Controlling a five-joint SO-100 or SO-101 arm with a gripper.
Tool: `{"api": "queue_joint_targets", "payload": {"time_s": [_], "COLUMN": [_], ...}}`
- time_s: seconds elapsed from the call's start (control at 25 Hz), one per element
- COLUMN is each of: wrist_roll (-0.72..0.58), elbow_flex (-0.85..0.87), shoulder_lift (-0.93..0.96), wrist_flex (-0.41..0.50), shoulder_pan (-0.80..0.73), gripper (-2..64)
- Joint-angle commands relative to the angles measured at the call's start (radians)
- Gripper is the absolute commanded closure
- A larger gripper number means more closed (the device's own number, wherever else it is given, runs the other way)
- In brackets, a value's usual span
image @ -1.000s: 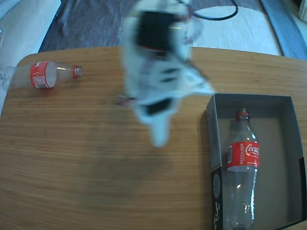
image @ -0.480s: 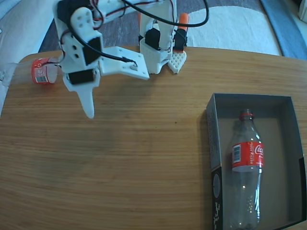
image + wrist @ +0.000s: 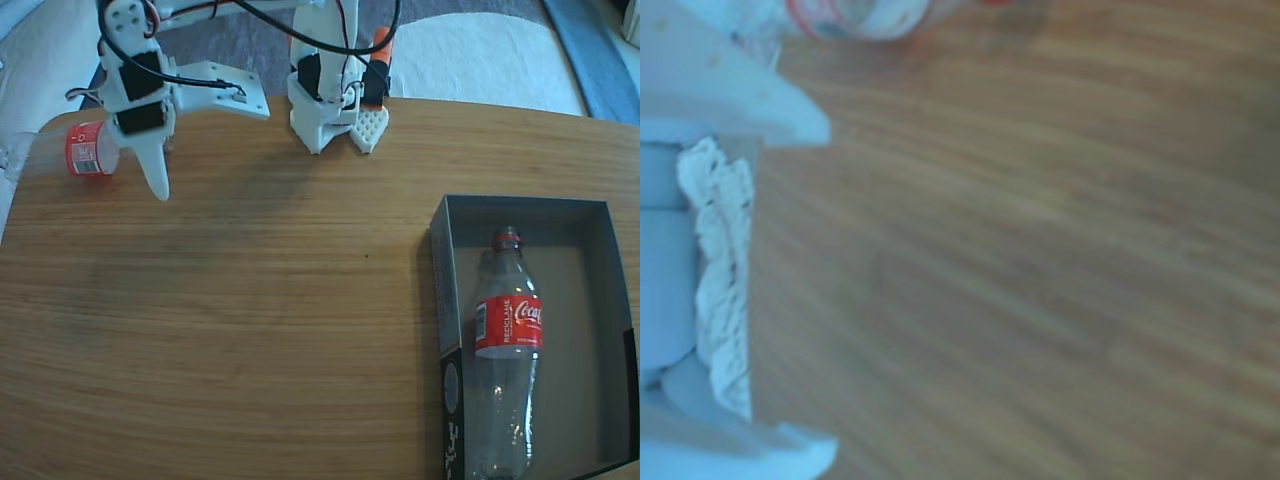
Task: Grasp the bottles and put them in the box.
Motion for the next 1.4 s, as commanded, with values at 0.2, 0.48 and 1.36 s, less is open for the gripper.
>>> {"api": "queue_joint_targets", "payload": {"time_s": [0.2, 0.48, 1.36], "wrist_roll": [-0.006, -0.009, -0.138], "elbow_flex": [0.058, 0.020, -0.356], "shoulder_lift": [0.035, -0.071, -0.495], "wrist_flex": [0.064, 0.066, 0.008], "shoulder_pan": [0.173, 0.330, 0.426], "gripper": [26.2, 26.2, 25.5]}}
